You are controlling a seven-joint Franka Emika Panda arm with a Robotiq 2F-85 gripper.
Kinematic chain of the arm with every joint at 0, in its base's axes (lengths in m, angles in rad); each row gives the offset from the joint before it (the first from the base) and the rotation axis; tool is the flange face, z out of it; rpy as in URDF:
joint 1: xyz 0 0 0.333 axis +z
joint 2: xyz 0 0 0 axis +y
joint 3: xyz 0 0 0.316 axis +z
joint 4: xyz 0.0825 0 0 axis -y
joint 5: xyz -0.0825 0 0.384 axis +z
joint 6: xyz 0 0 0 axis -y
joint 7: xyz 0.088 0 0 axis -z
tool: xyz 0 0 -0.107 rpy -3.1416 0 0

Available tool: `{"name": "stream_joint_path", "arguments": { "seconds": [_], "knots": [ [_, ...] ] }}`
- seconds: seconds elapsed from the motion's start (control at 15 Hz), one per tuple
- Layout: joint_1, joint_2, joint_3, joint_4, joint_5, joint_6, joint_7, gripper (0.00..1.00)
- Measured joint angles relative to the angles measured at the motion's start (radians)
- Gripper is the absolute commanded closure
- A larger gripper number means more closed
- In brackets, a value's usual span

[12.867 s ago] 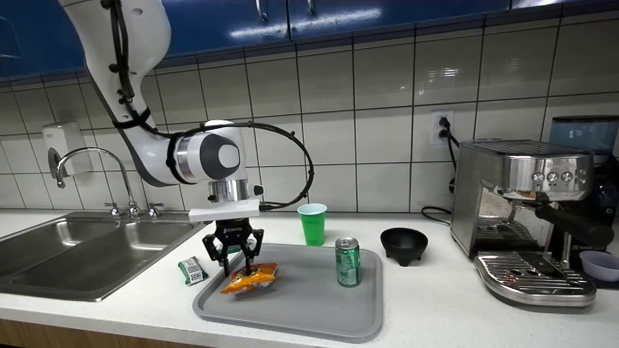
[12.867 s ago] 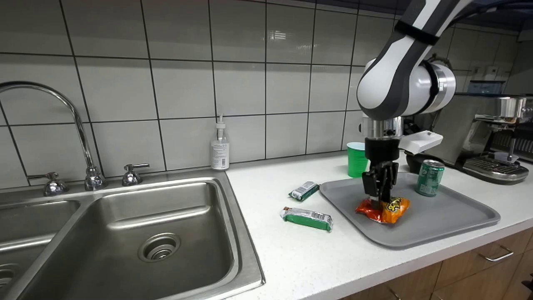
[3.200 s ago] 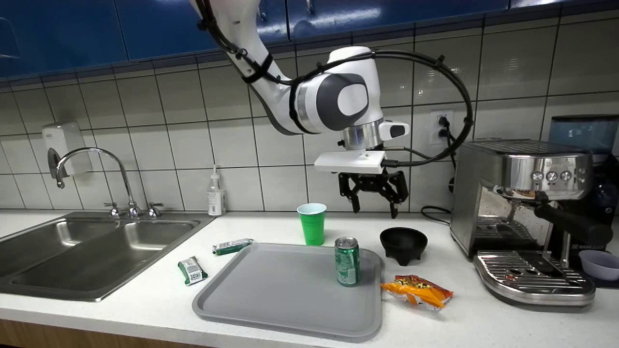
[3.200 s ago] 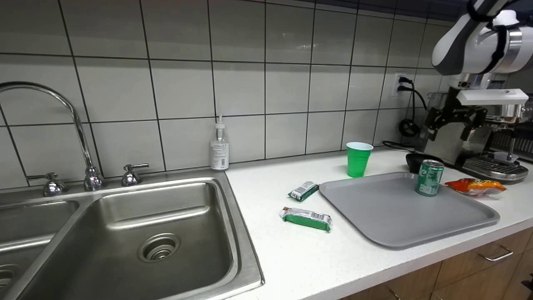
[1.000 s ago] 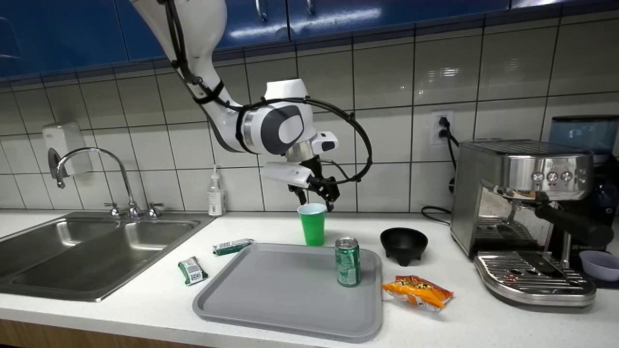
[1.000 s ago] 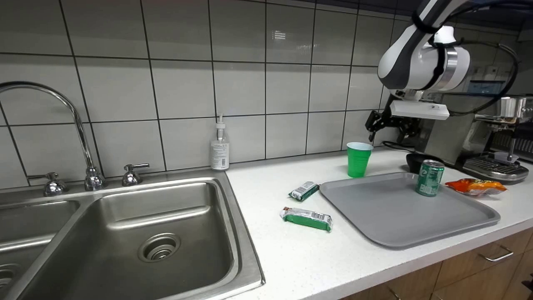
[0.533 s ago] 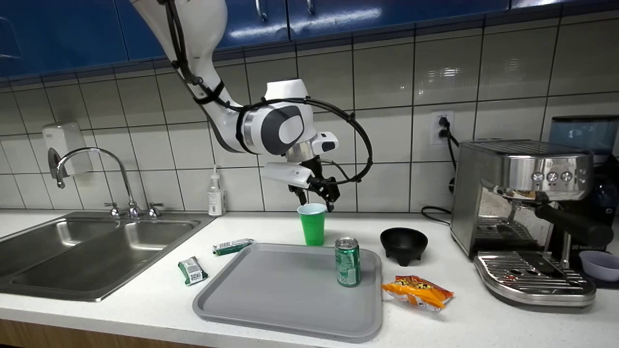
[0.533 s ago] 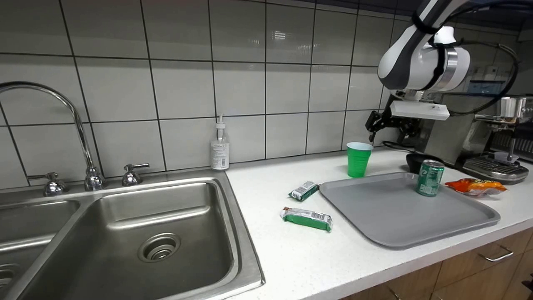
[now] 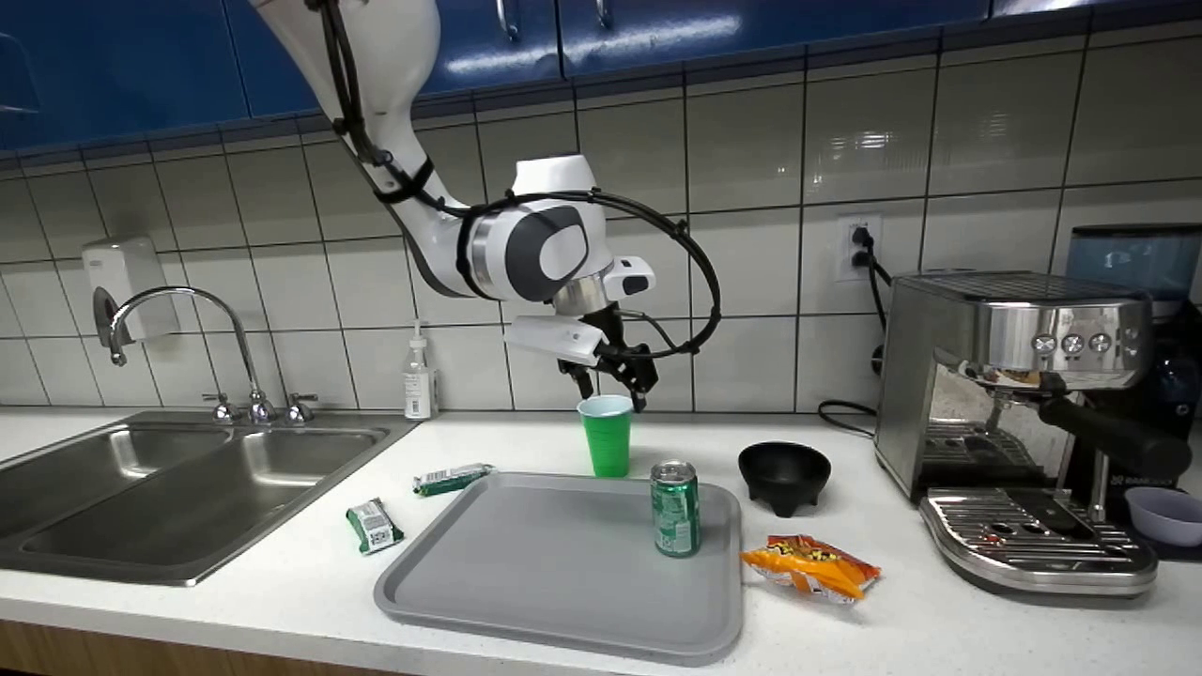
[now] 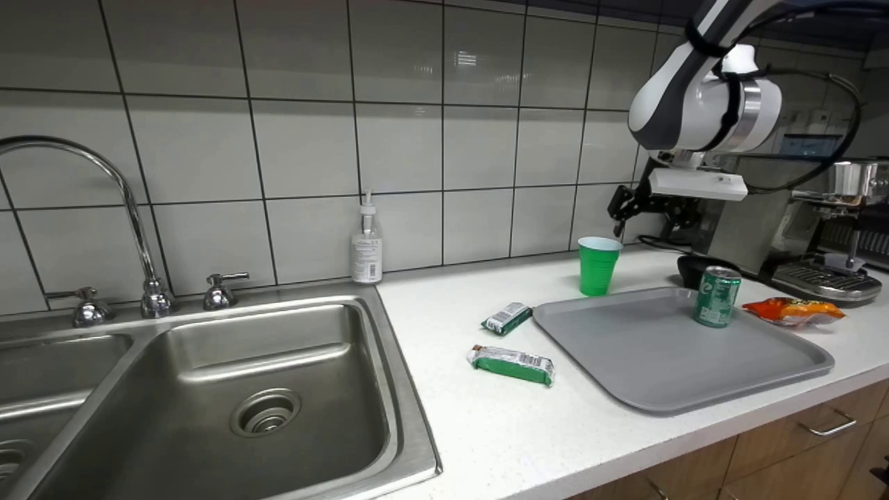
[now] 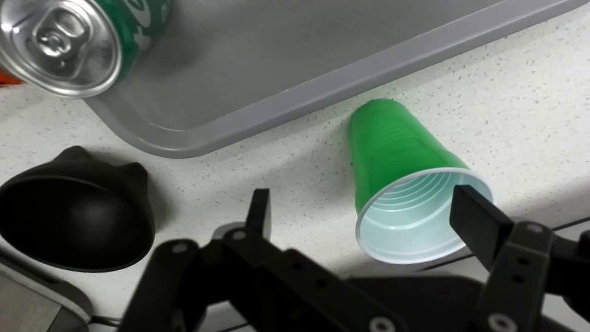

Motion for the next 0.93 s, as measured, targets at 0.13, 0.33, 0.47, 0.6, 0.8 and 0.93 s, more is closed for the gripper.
{"name": "stream_joint_path", "arguments": {
  "seconds": [0.13,0.33,0.47,0.6,0.8,0.93],
  "knots": [
    [0.003,0.001,0.0,0.002,0.0,0.0,0.001,0.0],
    [0.006,0.01,-0.001,0.013,0.0,0.0,0.006,0.0],
    [0.006,0.024,-0.002,0.03,0.0,0.0,0.011,0.0],
    [0.006,0.044,-0.002,0.053,0.0,0.0,0.013,0.0],
    [0.006,0.08,-0.001,0.093,0.0,-0.001,0.014,0.0],
    [0.006,0.105,-0.001,0.122,0.0,-0.002,0.014,0.0]
  ]
}}
